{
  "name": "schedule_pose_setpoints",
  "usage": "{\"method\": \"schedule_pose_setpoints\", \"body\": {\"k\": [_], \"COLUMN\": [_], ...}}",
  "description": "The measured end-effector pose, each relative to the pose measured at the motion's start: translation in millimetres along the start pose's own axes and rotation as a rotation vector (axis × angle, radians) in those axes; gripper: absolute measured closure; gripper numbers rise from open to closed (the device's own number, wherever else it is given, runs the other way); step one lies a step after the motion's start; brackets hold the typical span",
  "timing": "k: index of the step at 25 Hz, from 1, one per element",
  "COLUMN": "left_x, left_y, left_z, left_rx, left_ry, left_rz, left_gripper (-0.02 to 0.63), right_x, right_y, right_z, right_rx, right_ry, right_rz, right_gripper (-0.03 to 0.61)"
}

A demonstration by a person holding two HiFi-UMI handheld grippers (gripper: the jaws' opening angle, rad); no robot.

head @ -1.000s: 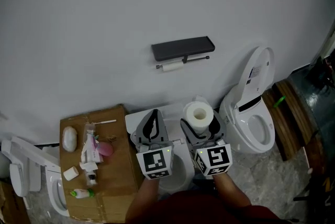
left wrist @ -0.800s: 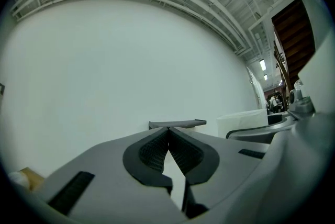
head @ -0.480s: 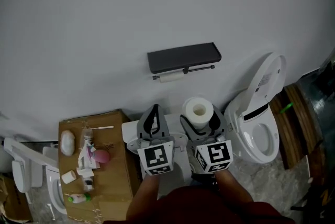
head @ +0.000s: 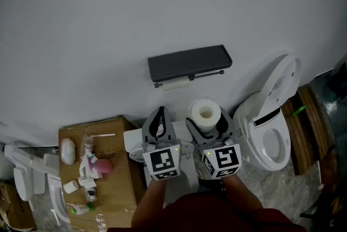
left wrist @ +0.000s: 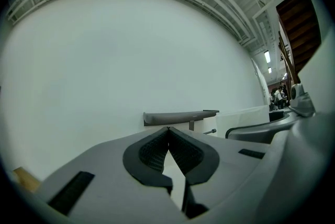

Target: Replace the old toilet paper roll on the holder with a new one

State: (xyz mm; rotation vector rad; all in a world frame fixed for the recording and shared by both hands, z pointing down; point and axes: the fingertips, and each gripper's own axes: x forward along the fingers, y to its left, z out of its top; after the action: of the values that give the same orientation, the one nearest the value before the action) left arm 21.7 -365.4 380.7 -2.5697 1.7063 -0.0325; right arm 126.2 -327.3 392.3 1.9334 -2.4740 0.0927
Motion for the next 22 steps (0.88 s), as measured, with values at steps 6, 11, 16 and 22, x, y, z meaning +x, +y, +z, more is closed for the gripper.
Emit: {"method": "schedule_pose_setpoints", "body": {"k": [6,11,16,22], "left_x": [26,52,73,94], "left_y": [6,11,11,7], "left_z": [-26,-59,-81,-87], "left_rx": [-0.210,-0.538,-0.878,-1.162], "left_ry": [0.051,0.109,0.075,-0.021], "left_rz": [0.011,-0.007,-0.072,-0.141], "left_gripper": [0.596,0.488,0.394,0.314], "right_x": [11,17,22,25], "right_y": [-14,-27,-37,-49], "right_z": [-7,-15,-25,-30], "right_rx": [0.012,0.010,0.019,0.022], "right_ry": [0.010,0.015,0.035,0.047], "right_rz": [-0.011,-0.026,-0.036,-0.047], "right_gripper": [0.198,0.198,0.198,0.198]}}
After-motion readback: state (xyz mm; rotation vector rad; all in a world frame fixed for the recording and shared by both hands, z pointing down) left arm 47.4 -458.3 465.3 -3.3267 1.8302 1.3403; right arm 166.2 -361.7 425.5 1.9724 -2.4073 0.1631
